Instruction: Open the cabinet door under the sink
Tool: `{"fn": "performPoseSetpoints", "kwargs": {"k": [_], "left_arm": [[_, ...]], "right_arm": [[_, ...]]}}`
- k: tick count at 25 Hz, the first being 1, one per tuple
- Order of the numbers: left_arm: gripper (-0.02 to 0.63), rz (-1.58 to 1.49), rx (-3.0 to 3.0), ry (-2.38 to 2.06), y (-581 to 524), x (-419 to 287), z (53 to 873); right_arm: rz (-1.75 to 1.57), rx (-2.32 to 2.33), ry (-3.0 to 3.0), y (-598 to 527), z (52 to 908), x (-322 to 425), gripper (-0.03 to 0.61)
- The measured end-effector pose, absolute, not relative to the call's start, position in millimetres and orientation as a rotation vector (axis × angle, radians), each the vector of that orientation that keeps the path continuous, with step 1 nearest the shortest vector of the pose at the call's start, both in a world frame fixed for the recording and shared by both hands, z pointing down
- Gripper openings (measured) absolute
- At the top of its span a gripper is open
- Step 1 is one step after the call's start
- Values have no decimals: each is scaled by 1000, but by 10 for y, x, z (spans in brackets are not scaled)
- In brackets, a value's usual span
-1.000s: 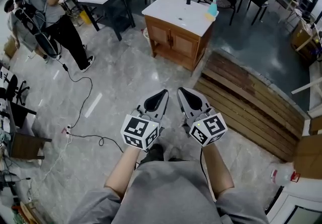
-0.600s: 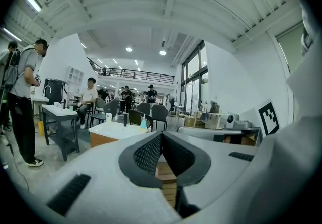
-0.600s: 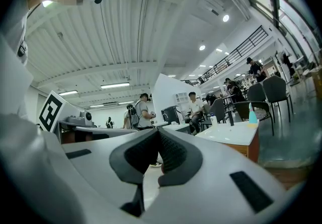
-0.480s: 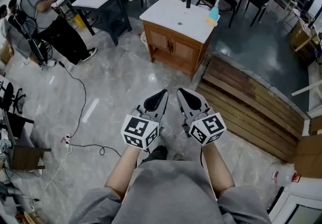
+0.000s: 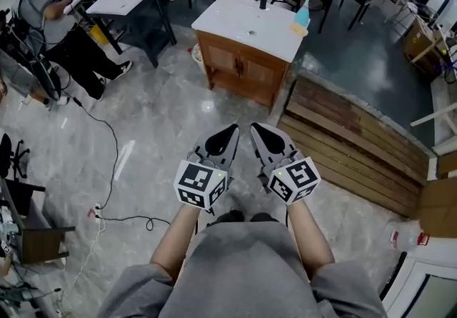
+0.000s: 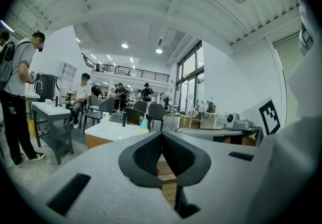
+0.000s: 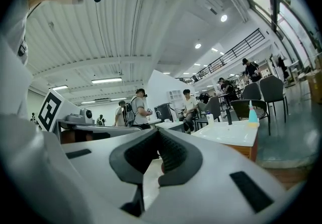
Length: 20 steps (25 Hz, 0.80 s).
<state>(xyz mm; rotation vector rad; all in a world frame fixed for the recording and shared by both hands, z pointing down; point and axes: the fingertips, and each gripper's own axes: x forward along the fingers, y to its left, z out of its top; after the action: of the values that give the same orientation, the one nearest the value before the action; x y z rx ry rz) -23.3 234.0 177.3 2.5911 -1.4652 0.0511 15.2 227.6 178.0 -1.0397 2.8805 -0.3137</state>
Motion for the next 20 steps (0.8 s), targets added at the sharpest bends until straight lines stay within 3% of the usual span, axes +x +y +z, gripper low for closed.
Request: {"fn": "performPoseSetpoints", "kwargs": {"k": [20], "left_arm": [[9,62,2563,-1398,1458,-586,2130]], "right_arm": [[-342,-1139,2890,1424,2109,-75,8]]}}
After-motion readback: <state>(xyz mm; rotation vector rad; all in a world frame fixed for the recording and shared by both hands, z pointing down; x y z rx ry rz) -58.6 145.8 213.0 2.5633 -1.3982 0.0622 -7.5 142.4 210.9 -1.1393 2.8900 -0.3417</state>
